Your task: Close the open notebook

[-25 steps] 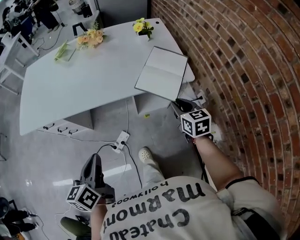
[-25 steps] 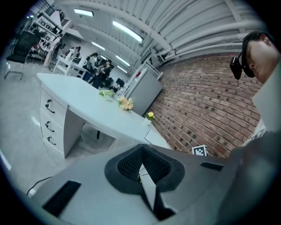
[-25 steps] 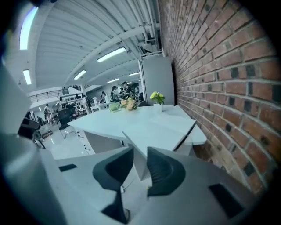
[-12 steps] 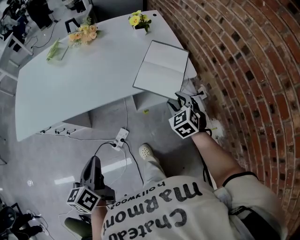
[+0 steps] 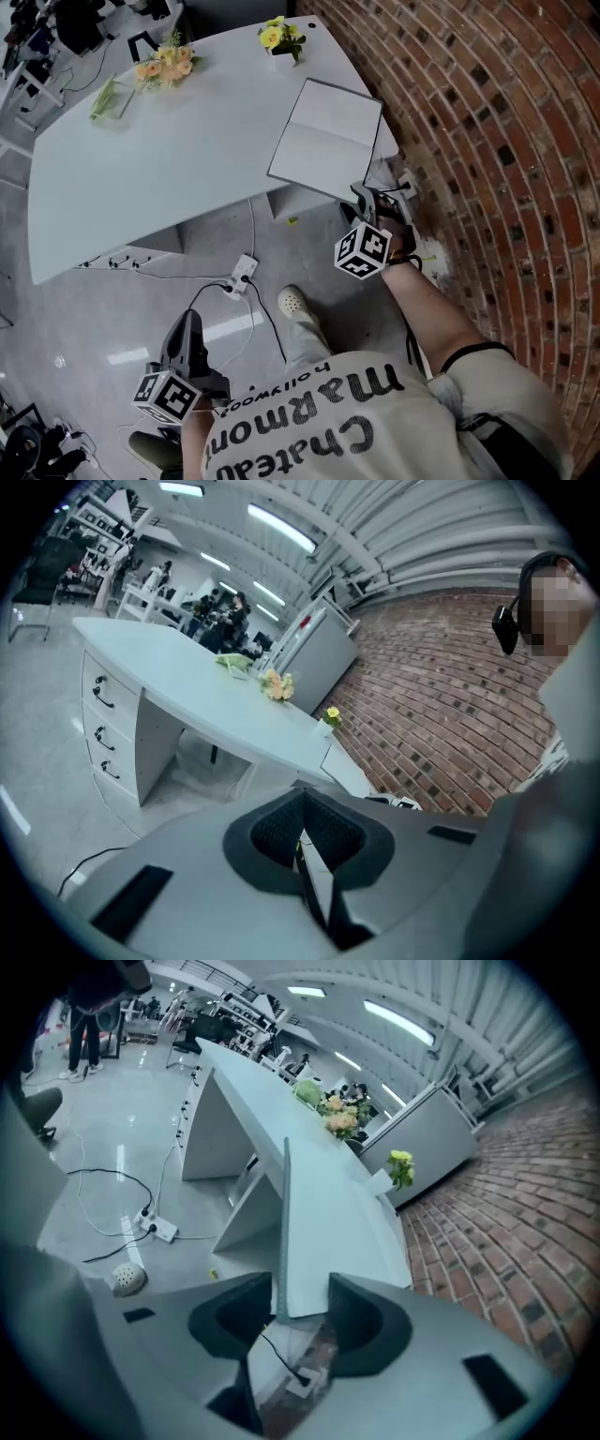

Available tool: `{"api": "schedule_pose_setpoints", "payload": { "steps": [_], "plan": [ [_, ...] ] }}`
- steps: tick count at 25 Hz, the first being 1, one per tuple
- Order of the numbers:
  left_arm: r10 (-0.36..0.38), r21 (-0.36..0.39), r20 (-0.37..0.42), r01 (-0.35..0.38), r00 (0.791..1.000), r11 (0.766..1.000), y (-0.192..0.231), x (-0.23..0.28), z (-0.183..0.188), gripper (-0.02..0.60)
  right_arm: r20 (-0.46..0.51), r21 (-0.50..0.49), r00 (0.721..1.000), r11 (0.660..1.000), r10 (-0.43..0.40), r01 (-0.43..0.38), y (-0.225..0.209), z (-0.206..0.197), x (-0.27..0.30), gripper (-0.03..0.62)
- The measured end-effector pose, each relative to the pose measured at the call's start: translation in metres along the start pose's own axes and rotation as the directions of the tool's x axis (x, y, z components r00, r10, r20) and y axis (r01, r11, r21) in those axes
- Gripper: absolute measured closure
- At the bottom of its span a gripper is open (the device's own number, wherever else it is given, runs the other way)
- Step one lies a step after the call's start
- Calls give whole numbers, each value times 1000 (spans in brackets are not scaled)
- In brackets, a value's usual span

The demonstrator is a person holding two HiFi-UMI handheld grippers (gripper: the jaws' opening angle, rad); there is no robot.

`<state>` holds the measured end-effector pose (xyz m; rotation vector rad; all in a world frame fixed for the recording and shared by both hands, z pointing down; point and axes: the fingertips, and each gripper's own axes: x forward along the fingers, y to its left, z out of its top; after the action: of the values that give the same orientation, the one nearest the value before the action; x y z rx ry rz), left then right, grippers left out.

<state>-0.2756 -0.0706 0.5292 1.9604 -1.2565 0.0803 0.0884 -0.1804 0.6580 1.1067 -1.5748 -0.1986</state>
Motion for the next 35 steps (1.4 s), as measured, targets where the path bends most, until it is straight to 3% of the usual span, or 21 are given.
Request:
{"api": "schedule_pose_setpoints", "payload": {
  "steps": [4, 10, 21, 26, 31, 35],
  "plan": [
    [-10, 7, -5, 10, 1000, 1000, -6, 6, 4, 581, 1, -40, 1000, 999, -28, 28, -4, 0, 0, 417],
    [-31, 27, 3, 31, 1000, 999, -20, 12, 18, 581, 48, 1, 998, 999, -45, 45, -11, 5, -15, 483],
    [-75, 44, 74, 72, 994, 996, -43, 23, 67, 581, 54, 152, 996, 985, 74, -82, -36, 14, -33, 536],
    [-113, 85, 114, 104, 987, 991, -55, 36, 102, 581, 71, 259, 985, 950, 159, -172, -47, 18, -36, 536],
    [-148, 125, 148, 130, 978, 984, -65, 50, 126, 581, 117, 381, 971, 894, 207, -237, -58, 21, -45, 537],
    [-182, 144, 147, 161, 972, 976, -75, 69, 137, 581, 153, 423, 955, 857, 253, -295, -71, 24, -45, 539]
  ]
}}
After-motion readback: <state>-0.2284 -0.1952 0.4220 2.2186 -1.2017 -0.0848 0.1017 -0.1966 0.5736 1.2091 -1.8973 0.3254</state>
